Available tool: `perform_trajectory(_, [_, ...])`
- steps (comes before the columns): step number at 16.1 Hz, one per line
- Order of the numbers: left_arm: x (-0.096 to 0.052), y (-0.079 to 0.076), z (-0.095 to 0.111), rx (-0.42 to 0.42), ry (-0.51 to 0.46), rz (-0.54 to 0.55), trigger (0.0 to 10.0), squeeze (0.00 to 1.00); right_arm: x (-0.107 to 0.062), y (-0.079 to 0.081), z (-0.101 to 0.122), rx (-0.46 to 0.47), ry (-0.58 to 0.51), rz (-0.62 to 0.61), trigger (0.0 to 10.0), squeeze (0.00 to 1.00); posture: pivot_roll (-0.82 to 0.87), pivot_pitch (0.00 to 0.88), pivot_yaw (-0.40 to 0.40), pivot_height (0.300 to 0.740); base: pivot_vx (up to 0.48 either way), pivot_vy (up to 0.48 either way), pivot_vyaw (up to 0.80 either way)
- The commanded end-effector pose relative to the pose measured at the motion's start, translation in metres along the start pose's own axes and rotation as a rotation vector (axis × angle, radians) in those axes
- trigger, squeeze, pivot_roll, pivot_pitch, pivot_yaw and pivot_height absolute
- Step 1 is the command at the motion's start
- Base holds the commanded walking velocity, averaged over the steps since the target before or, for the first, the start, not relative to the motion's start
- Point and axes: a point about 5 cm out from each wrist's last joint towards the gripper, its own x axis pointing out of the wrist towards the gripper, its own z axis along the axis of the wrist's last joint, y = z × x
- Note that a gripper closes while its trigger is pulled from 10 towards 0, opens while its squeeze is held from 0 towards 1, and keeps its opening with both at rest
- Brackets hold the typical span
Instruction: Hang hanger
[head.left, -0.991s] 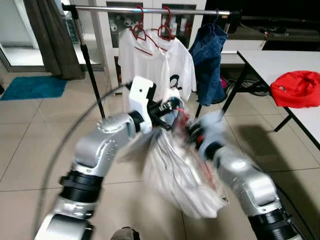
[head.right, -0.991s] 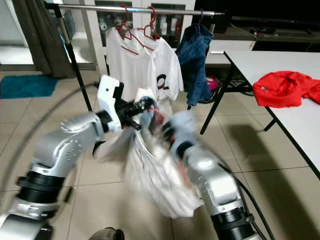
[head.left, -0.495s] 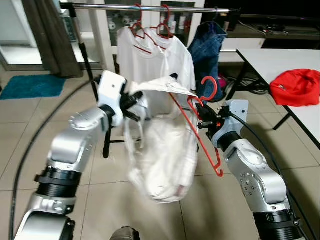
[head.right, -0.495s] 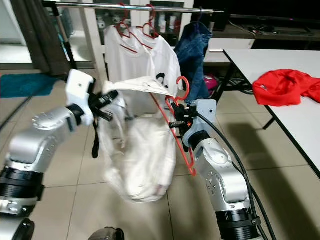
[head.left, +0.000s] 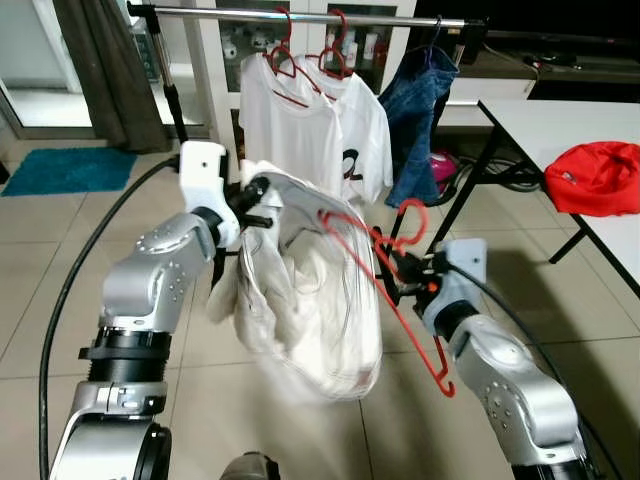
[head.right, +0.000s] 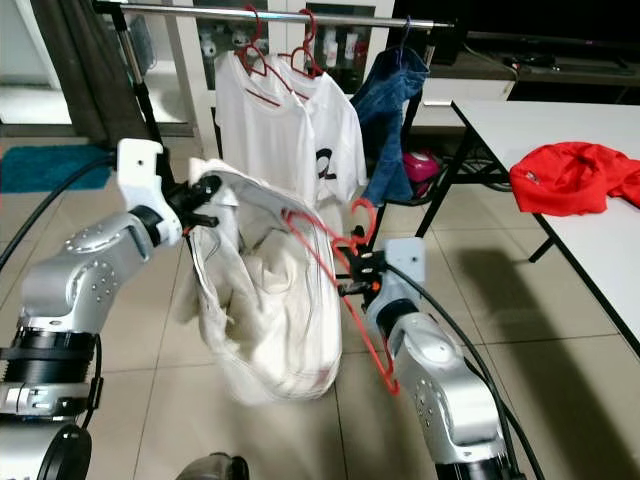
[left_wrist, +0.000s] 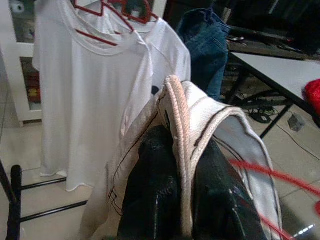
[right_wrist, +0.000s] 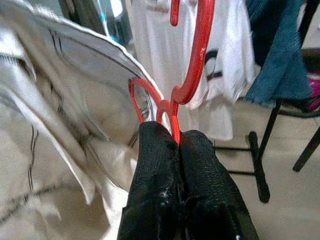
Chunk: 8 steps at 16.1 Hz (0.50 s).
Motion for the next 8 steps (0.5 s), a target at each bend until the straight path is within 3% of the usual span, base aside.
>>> perform_trajectory(1, [0.001,-0.006,0.020,0.013,-0.065,-0.031,0.0,0.00,-0.003,-0.009,0.017,0.023,-0.098,-0.066,10.0,0.00,-0.03,0.000,-0.011,0.740,0.000,0.000,0.00])
perform_trajectory(3, [0.001,-0.014,0.019,0.006,-0.043,-0.092,0.0,0.00,0.000,-0.013,0.026,0.070,-0.172,-0.125,10.0,0.00,-0.03,0.000,-0.005,0.740,0.000,0.000,0.00])
perform_trajectory(6, [-0.002,-0.031,0.012,0.023,-0.001,-0.236,0.0,0.00,0.008,-0.002,0.032,0.078,-0.212,-0.056,10.0,0.00,-0.02,0.000,-0.005,0.740,0.000,0.000,0.00])
perform_trajectory(8, [-0.002,-0.033,0.013,0.048,-0.019,-0.251,0.0,0.00,0.010,0.008,0.029,0.045,-0.185,0.016,10.0,0.00,-0.01,0.000,-0.008,0.740,0.000,0.000,0.00])
